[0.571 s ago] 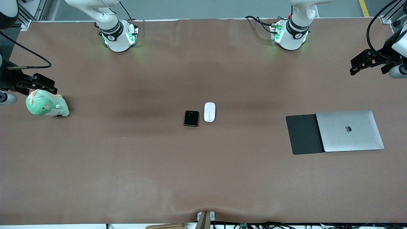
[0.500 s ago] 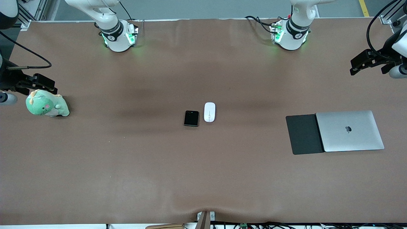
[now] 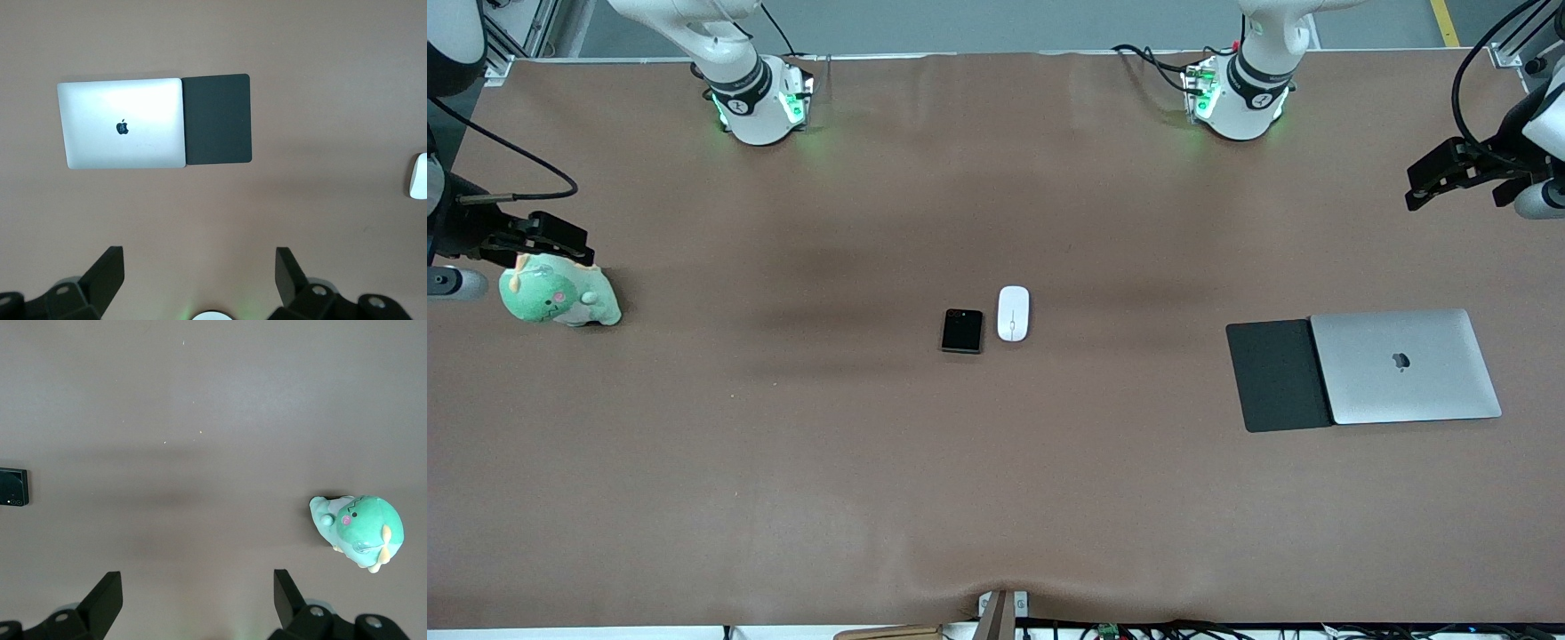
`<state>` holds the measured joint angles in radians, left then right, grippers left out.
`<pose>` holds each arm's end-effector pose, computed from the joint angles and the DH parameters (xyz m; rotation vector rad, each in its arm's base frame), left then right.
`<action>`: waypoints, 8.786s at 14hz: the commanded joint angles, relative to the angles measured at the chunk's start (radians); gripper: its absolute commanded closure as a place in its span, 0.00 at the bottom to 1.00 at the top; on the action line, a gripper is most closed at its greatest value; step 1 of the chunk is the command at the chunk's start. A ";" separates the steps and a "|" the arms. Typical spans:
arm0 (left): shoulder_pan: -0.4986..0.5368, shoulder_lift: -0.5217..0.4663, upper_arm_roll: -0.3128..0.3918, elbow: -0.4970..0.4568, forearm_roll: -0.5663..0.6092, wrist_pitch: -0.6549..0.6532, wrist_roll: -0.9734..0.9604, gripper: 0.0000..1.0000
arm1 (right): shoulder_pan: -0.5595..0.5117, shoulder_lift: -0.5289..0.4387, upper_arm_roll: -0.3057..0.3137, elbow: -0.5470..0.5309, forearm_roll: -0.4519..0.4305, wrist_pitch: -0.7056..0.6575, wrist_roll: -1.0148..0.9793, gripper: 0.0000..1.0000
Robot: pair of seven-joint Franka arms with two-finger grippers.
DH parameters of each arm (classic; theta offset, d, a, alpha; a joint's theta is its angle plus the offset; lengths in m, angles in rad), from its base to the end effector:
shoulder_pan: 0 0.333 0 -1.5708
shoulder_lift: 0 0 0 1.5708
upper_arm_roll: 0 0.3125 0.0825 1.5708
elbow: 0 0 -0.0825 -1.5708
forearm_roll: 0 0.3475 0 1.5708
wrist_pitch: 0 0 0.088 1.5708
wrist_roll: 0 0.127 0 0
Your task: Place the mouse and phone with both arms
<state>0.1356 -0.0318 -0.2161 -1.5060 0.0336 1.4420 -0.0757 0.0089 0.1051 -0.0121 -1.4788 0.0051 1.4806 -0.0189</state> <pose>0.4931 -0.0372 0.6336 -3.0986 0.0013 0.0460 0.5378 -0.0007 0.5777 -3.1323 -0.0249 0.1618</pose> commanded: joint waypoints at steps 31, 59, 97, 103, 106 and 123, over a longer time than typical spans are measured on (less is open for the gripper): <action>-0.580 0.661 -0.128 -0.048 -0.011 0.687 -0.538 0.00 | 0.278 0.272 -0.002 0.008 0.052 0.214 0.278 0.00; -0.662 0.837 -0.114 -0.123 0.215 0.983 -0.860 0.22 | 0.393 0.447 -0.002 -0.130 0.156 0.489 0.330 0.00; 0.134 0.636 -0.118 -0.370 0.236 0.902 -0.159 0.50 | 0.707 0.702 -0.009 -0.032 0.118 0.796 0.806 0.00; 0.154 0.658 -0.118 -0.367 0.266 0.910 -0.159 0.47 | 0.701 0.723 -0.009 -0.026 0.070 0.811 0.806 0.00; 0.154 0.671 -0.118 -0.367 0.266 0.925 -0.160 0.26 | 0.694 0.743 -0.009 -0.023 0.070 0.862 0.806 0.00; 0.157 0.307 -0.220 0.049 0.175 0.309 -0.156 0.00 | 0.392 0.455 -0.009 -0.105 0.075 0.570 0.518 1.00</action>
<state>0.2856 0.3415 -0.4288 -1.4522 0.2279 1.7980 -0.2414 0.4792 0.6337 -0.0408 -1.4937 0.0916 2.0542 0.5742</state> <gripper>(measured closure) 0.000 0.194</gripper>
